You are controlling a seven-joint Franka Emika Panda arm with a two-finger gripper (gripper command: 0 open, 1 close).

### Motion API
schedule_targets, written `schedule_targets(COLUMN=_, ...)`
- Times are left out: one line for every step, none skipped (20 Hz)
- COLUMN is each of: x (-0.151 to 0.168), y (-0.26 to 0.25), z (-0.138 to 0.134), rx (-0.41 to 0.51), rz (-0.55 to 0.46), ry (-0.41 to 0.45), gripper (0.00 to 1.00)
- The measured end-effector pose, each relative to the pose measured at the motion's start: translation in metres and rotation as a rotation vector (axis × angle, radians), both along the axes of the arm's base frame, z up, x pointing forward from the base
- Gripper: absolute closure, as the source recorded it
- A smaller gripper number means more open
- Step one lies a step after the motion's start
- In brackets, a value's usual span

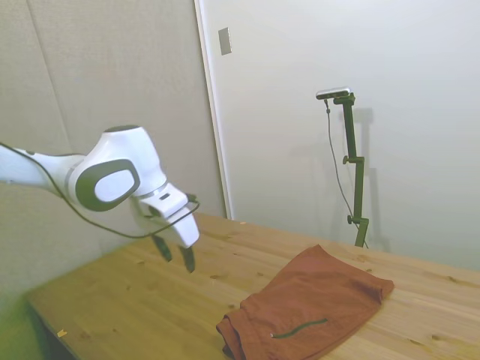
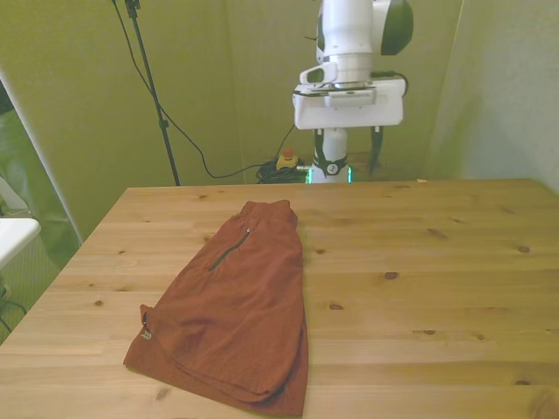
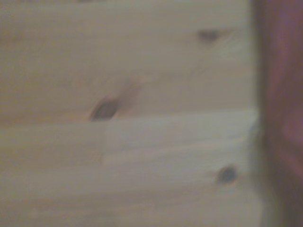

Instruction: Unfold the shorts

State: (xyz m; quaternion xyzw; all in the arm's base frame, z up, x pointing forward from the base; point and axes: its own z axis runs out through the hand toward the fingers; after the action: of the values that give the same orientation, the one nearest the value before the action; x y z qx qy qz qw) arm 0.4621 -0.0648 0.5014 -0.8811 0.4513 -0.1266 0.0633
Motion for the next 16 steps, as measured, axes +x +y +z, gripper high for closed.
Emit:
schedule_targets(x=0.012, y=-0.022, z=0.006, rx=0.006, rz=-0.033, ry=-0.01, gripper=0.0)
schedule_targets(x=0.024, y=-0.043, z=0.007, rx=0.01, rz=-0.061, ry=-0.015, gripper=0.0)
schedule_targets(x=0.037, y=-0.063, z=0.008, rx=0.012, rz=-0.084, ry=-0.019, gripper=0.0)
schedule_targets(x=0.051, y=-0.082, z=0.008, rx=0.012, rz=-0.11, ry=-0.029, gripper=0.0)
schedule_targets(x=0.065, y=-0.1, z=0.009, rx=0.01, rz=-0.138, ry=-0.046, gripper=0.0)
schedule_targets(x=0.077, y=-0.113, z=0.008, rx=0.008, rz=-0.16, ry=-0.052, gripper=0.0)
schedule_targets(x=0.105, y=-0.125, z=-0.003, rx=0.002, rz=-0.181, ry=-0.042, gripper=0.0)
schedule_targets(x=0.107, y=-0.124, z=-0.002, rx=0.002, rz=-0.183, ry=-0.045, gripper=0.0)
schedule_targets(x=0.11, y=-0.126, z=0.0, rx=0.001, rz=-0.19, ry=-0.05, gripper=0.0)
schedule_targets(x=0.114, y=-0.131, z=0.001, rx=0.002, rz=-0.203, ry=-0.058, gripper=0.0)
schedule_targets(x=0.119, y=-0.14, z=0.0, rx=0.006, rz=-0.224, ry=-0.075, gripper=0.0)
schedule_targets(x=0.125, y=-0.153, z=-0.003, rx=0.013, rz=-0.25, ry=-0.094, gripper=0.0)
schedule_targets(x=0.131, y=-0.169, z=-0.008, rx=0.02, rz=-0.281, ry=-0.109, gripper=0.0)
schedule_targets(x=0.137, y=-0.184, z=-0.016, rx=0.027, rz=-0.313, ry=-0.123, gripper=0.0)
schedule_targets(x=0.144, y=-0.199, z=-0.025, rx=0.036, rz=-0.341, ry=-0.134, gripper=0.0)
schedule_targets(x=0.149, y=-0.211, z=-0.036, rx=0.042, rz=-0.364, ry=-0.139, gripper=0.0)
